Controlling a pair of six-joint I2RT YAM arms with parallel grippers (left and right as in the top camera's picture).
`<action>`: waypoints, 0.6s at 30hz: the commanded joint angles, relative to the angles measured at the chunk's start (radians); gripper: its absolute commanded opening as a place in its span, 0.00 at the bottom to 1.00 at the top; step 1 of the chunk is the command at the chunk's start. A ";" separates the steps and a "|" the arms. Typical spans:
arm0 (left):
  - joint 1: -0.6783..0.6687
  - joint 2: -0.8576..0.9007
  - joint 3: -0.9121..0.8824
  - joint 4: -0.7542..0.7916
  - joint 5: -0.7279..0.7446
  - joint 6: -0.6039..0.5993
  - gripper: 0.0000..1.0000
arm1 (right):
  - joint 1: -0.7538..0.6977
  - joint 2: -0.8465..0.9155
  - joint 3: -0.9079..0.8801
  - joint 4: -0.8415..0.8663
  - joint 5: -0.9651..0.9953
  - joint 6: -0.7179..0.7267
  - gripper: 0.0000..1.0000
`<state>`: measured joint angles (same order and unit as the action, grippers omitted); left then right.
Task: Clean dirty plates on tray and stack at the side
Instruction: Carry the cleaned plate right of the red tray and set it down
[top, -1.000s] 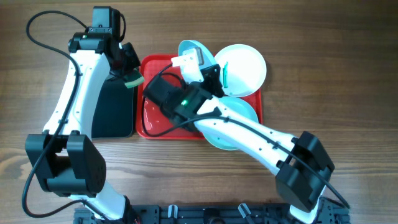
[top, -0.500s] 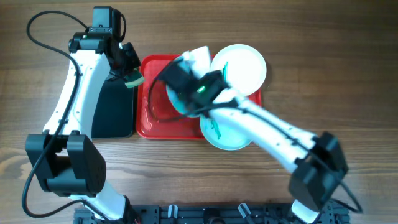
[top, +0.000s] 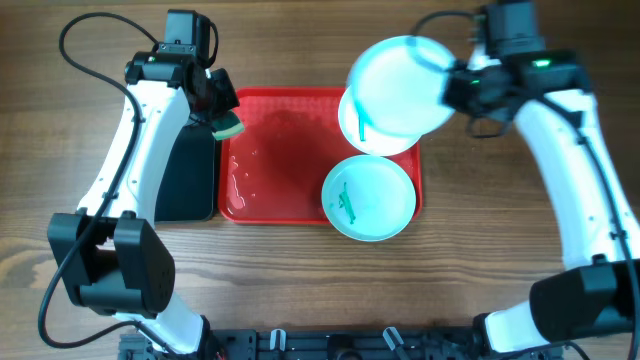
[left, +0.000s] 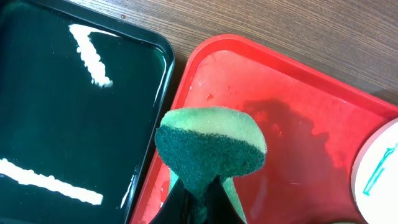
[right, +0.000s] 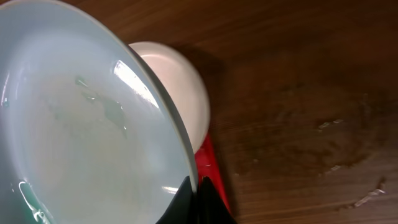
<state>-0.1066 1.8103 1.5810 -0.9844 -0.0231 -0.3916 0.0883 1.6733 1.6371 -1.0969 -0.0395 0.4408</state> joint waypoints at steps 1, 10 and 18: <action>-0.001 0.010 -0.007 0.005 0.015 -0.006 0.04 | -0.142 -0.020 -0.019 -0.021 -0.062 -0.016 0.04; -0.001 0.010 -0.007 0.024 0.015 -0.006 0.04 | -0.415 -0.021 -0.204 0.025 -0.073 -0.049 0.04; -0.001 0.010 -0.007 0.026 0.015 -0.006 0.04 | -0.451 -0.020 -0.415 0.218 -0.061 -0.041 0.04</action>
<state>-0.1066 1.8103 1.5803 -0.9619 -0.0231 -0.3912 -0.3611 1.6730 1.2915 -0.9409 -0.0898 0.4072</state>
